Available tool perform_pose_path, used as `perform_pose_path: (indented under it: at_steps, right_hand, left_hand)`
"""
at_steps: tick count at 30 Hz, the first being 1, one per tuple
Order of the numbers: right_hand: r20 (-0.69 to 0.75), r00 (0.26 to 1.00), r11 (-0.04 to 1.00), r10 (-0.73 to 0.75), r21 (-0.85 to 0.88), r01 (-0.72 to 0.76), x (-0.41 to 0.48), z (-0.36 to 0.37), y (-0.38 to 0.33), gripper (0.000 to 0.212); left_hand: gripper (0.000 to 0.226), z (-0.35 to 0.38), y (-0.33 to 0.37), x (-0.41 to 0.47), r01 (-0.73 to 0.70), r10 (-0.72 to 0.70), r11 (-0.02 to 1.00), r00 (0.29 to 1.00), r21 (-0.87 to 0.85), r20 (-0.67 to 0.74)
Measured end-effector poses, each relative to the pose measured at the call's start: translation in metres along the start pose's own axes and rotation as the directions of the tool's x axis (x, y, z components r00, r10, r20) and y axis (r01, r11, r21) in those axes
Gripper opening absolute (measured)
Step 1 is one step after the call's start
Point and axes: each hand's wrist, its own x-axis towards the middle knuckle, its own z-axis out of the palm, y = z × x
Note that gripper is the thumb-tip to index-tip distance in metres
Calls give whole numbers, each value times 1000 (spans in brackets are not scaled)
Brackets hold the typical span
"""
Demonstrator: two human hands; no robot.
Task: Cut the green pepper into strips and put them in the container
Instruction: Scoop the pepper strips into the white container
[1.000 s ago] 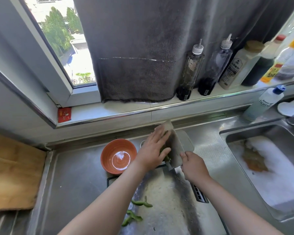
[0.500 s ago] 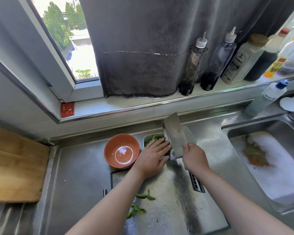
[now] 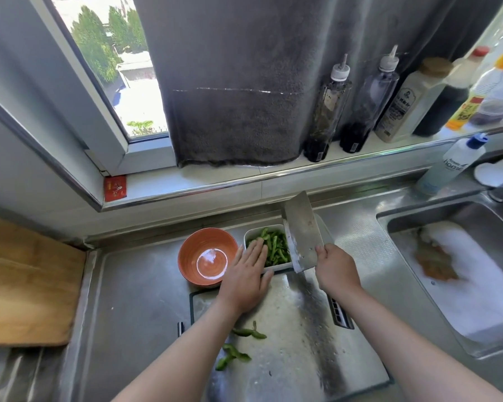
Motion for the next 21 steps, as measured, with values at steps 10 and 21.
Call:
perform_pose_path:
  at_steps: [10, 21]
  right_hand:
    - [52, 998, 997, -21, 78, 17, -33, -10, 10, 38]
    - [240, 967, 995, -86, -21, 94, -118, 1, 70, 41]
  left_hand:
    - [21, -30, 7, -40, -17, -126, 938, 914, -346, -385]
    - [90, 24, 39, -195, 367, -360, 926, 929, -89, 89]
